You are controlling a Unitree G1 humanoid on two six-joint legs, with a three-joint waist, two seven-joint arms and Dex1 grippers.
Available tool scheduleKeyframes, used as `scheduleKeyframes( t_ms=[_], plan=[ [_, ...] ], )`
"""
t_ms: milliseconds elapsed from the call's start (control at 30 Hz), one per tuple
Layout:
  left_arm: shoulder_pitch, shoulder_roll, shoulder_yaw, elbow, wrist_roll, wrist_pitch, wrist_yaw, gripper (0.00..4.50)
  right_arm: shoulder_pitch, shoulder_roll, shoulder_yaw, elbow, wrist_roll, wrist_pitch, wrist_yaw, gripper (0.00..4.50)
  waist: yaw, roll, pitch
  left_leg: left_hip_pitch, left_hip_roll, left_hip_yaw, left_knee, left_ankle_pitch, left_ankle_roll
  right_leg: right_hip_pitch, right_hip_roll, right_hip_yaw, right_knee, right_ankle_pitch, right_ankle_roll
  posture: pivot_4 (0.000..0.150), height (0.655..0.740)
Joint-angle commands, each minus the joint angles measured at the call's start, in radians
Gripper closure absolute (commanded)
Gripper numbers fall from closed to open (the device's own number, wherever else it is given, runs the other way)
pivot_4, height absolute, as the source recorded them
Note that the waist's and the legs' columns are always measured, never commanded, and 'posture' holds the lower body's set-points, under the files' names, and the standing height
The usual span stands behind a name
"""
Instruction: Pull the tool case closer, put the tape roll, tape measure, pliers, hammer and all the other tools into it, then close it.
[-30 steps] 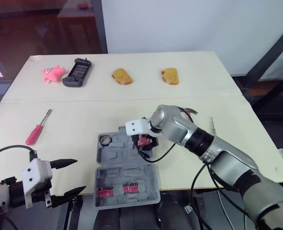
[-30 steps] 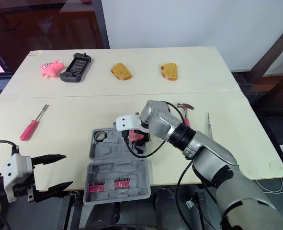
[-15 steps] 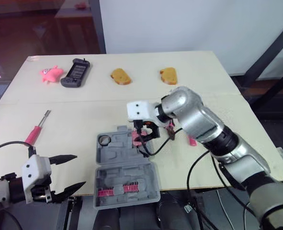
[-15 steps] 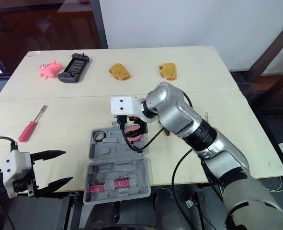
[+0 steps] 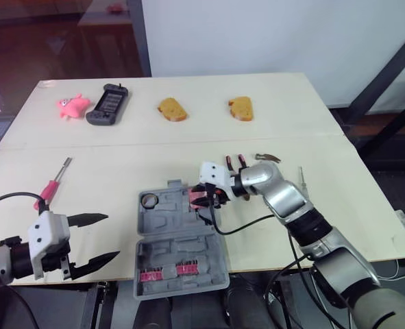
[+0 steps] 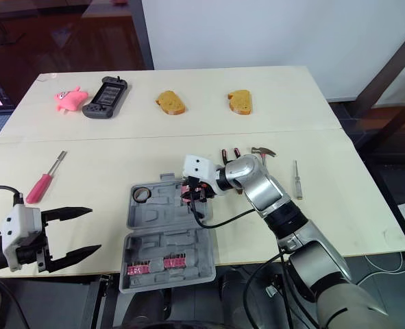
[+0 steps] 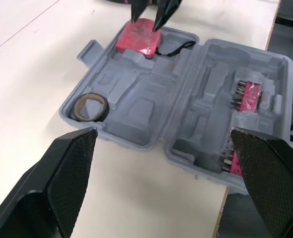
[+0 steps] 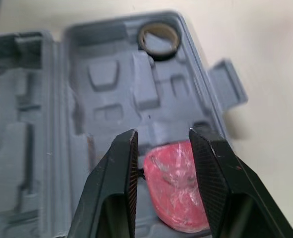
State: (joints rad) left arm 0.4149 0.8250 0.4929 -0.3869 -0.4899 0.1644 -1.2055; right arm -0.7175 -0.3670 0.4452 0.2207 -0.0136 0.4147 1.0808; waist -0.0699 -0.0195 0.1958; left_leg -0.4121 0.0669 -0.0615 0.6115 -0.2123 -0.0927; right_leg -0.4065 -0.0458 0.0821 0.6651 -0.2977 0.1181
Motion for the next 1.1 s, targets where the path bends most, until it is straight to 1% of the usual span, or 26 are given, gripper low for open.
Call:
scheduleKeyframes(
  t_ms=[33,100,267,400,500,600,667,767,833,900,933,1000,1067,1100],
  plan=[
    [-0.007,0.019,0.01,-0.001,-0.008,-0.013,-0.015,0.0,-0.007,0.021,-0.052,0.085,0.023,-0.07,-0.023,2.77,0.0,0.0,0.0,0.0,0.0,0.0,0.0,0.0,0.0,0.0,0.0,0.0,0.0,0.0,0.0,0.15,0.74],
    [-0.005,0.02,0.016,-0.003,-0.007,-0.012,-0.018,0.0,-0.002,0.026,-0.066,0.153,0.021,-0.102,-0.037,2.77,0.0,0.0,0.0,0.0,0.0,0.0,0.0,0.0,0.0,0.0,0.0,0.0,0.0,0.0,0.0,0.15,0.74],
    [0.003,0.022,0.029,0.001,-0.006,-0.013,-0.024,0.0,0.042,0.012,-0.031,0.329,-0.023,-0.245,-0.022,2.77,0.001,-0.001,0.0,0.002,0.0,0.0,0.0,0.0,0.0,0.002,0.0,0.0,0.0,0.0,0.0,0.15,0.74],
    [0.006,0.022,0.033,0.011,-0.007,-0.016,-0.026,0.0,0.059,0.034,-0.052,0.435,-0.012,-0.313,-0.011,2.77,0.001,-0.001,-0.001,0.004,0.0,0.0,0.0,0.0,0.0,0.006,0.0,0.0,-0.001,0.0,0.0,0.15,0.74],
    [0.005,0.024,0.032,0.022,-0.007,-0.02,-0.03,0.0,0.053,0.044,-0.064,0.48,-0.017,-0.352,-0.014,2.77,0.001,-0.001,-0.002,0.006,0.0,0.0,0.0,0.0,0.0,0.008,0.0,0.0,-0.001,-0.001,-0.002,0.15,0.74],
    [-0.006,0.026,0.027,0.036,-0.006,-0.021,-0.03,0.0,0.057,0.049,-0.084,0.464,-0.003,-0.407,-0.001,2.77,0.001,-0.002,-0.002,0.007,0.0,0.0,0.0,0.0,0.0,0.009,0.0,0.0,-0.001,-0.002,-0.003,0.15,0.74],
    [-0.017,0.025,0.026,0.047,-0.015,-0.011,-0.026,0.0,0.054,0.056,-0.128,0.413,0.03,-0.429,-0.024,2.77,0.002,-0.001,-0.002,0.007,0.0,0.0,0.0,0.0,0.0,0.009,0.0,0.0,-0.001,-0.002,-0.003,0.15,0.74],
    [-0.044,0.023,0.034,0.076,-0.047,0.036,-0.013,0.0,0.057,0.039,-0.175,0.328,0.028,-0.451,-0.099,2.77,0.002,-0.001,-0.001,0.006,0.0,0.0,0.0,0.0,0.0,0.008,0.0,0.0,-0.001,-0.001,0.0,0.15,0.74],
    [-0.063,0.018,0.042,0.11,-0.057,0.056,0.004,0.0,0.081,0.024,-0.212,0.282,0.072,-0.522,-0.075,2.77,0.002,-0.001,-0.001,0.004,0.0,0.0,0.0,0.0,0.0,0.006,0.0,0.0,-0.001,0.0,0.0,0.15,0.74],
    [-0.062,0.02,0.04,0.15,-0.025,0.02,-0.001,0.0,0.112,-0.024,-0.214,0.219,0.065,-0.508,-0.05,2.24,0.001,0.0,-0.001,0.004,0.0,0.0,0.0,0.0,0.0,0.005,0.0,0.0,-0.001,0.0,0.0,0.15,0.74],
    [-0.061,0.021,0.04,0.198,0.009,-0.027,-0.003,0.0,0.133,-0.055,-0.239,0.158,0.112,-0.444,-0.012,1.92,0.001,0.0,-0.001,0.004,0.0,0.0,0.0,0.0,0.0,0.005,0.0,0.0,-0.001,0.0,0.0,0.15,0.74],
    [-0.081,0.006,0.072,0.317,0.028,-0.09,0.013,0.0,0.189,-0.126,-0.313,0.039,0.21,-0.353,0.035,0.97,0.004,0.0,-0.001,0.004,0.0,0.0,-0.001,0.0,0.0,0.005,0.0,0.0,-0.001,0.0,0.0,0.15,0.74],
    [-0.097,-0.007,0.104,0.397,0.02,-0.13,0.023,0.0,0.237,-0.17,-0.38,-0.035,0.275,-0.307,0.034,0.02,0.006,-0.001,-0.001,0.004,0.0,0.0,-0.001,0.0,0.0,0.005,0.0,0.0,-0.001,0.0,0.0,0.15,0.74],
    [-0.107,-0.017,0.129,0.433,0.004,-0.138,0.033,0.0,0.267,-0.195,-0.414,-0.058,0.293,-0.297,0.026,0.02,0.005,-0.001,-0.001,0.004,0.0,0.0,-0.001,0.0,0.0,0.005,0.0,0.0,-0.001,0.0,0.0,0.15,0.74]
  ],
)
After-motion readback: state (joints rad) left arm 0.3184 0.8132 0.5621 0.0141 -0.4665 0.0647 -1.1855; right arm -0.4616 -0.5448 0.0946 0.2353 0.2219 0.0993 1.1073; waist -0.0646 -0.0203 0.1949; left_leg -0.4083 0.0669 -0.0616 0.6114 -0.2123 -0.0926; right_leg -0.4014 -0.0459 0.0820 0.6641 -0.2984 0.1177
